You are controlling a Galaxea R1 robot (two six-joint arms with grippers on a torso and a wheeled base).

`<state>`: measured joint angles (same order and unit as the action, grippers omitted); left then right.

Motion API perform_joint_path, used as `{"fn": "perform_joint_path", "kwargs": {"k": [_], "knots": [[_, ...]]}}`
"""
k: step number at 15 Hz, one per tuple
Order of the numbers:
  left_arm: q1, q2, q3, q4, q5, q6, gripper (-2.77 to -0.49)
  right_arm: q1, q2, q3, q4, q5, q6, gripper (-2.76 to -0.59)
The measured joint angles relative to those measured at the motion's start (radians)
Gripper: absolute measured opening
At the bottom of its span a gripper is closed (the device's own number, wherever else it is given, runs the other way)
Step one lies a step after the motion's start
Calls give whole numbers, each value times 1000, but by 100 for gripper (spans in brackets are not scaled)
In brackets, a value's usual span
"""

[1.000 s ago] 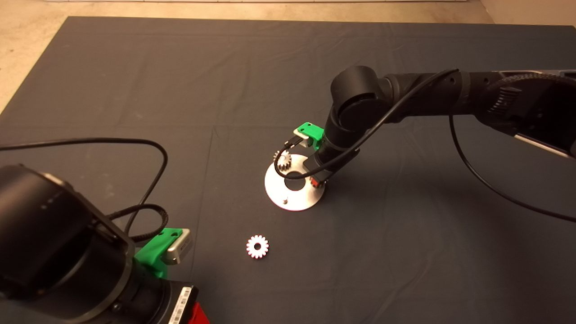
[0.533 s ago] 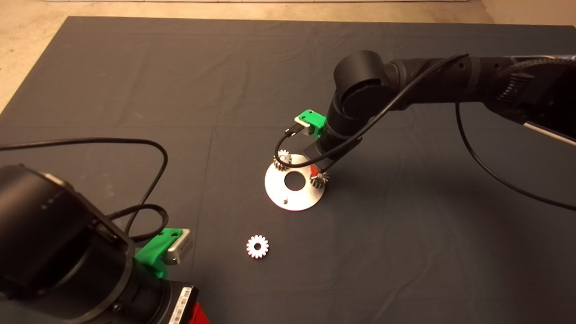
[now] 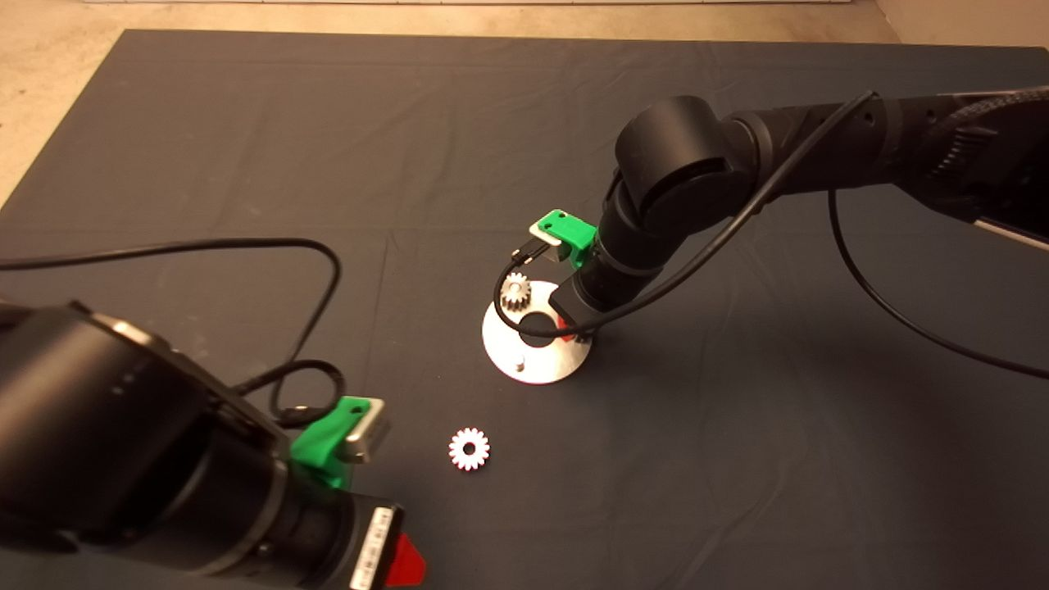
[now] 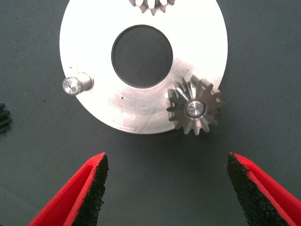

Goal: Install three planetary gears onto the carrier pins

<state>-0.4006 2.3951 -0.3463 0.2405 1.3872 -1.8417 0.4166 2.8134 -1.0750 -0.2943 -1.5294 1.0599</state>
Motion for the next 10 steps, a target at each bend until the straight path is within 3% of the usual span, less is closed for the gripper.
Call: {"fn": "perform_joint_path", "kwargs": {"k": [1, 3, 6, 8, 10], "knots": [[6, 33, -6, 39, 1, -12, -116, 1, -11, 13, 2, -1, 10, -149], [50, 89, -28, 97, -1, -29, -110, 7, -27, 41, 5, -1, 34, -141], [114, 93, -51, 157, 1, -33, -107, 8, -53, 78, 10, -4, 66, -133], [127, 97, -53, 177, 0, -35, -96, 8, -64, 102, 12, 0, 80, -119], [131, 99, -54, 239, 1, -35, -93, 8, -96, 127, 16, -1, 91, -118]]}}
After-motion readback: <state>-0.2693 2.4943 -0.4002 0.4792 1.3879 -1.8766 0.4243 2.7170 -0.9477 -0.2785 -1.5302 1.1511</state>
